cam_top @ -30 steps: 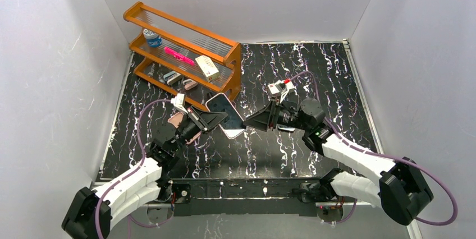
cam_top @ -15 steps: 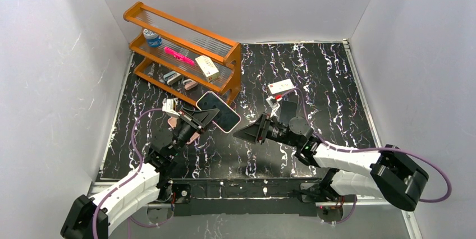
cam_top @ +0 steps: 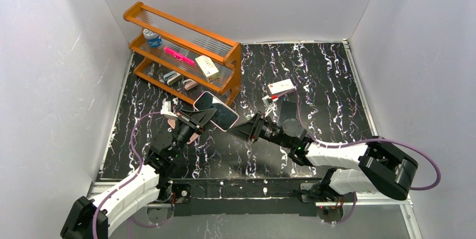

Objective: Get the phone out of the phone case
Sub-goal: Remove the phone case from the phone.

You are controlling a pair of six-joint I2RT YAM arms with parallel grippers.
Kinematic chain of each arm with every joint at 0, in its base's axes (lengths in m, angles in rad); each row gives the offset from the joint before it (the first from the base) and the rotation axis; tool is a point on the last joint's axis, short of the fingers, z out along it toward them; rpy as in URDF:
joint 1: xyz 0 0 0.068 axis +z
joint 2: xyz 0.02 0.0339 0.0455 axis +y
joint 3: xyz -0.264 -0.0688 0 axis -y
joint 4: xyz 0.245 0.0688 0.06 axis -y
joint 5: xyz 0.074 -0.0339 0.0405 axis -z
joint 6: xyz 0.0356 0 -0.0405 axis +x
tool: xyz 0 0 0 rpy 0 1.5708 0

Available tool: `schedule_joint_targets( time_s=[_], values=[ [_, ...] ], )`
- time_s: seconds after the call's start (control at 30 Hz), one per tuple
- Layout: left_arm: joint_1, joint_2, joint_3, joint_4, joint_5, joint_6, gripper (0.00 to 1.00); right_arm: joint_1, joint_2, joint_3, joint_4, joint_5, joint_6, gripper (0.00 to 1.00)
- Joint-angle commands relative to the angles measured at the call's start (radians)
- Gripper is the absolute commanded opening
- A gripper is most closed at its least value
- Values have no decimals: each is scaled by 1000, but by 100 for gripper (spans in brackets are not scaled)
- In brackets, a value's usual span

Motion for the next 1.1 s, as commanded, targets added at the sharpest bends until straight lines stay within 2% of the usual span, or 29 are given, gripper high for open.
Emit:
schedule_joint_targets(
  time_s=[0.0, 0.53, 0.77, 1.07],
  values=[
    [2, -41, -9, 85, -51, -24, 0, 14, 41, 53, 125, 21, -4, 56],
    [-7, -63, -30, 93, -81, -29, 0, 39, 107, 103, 164, -1, -28, 48],
    [-15, -59, -38, 94, -90, -51, 0, 44, 117, 111, 162, -23, -60, 40],
    [-15, -8, -31, 93, -32, -135, 0, 45, 53, 75, 119, -31, -271, 3]
  ],
)
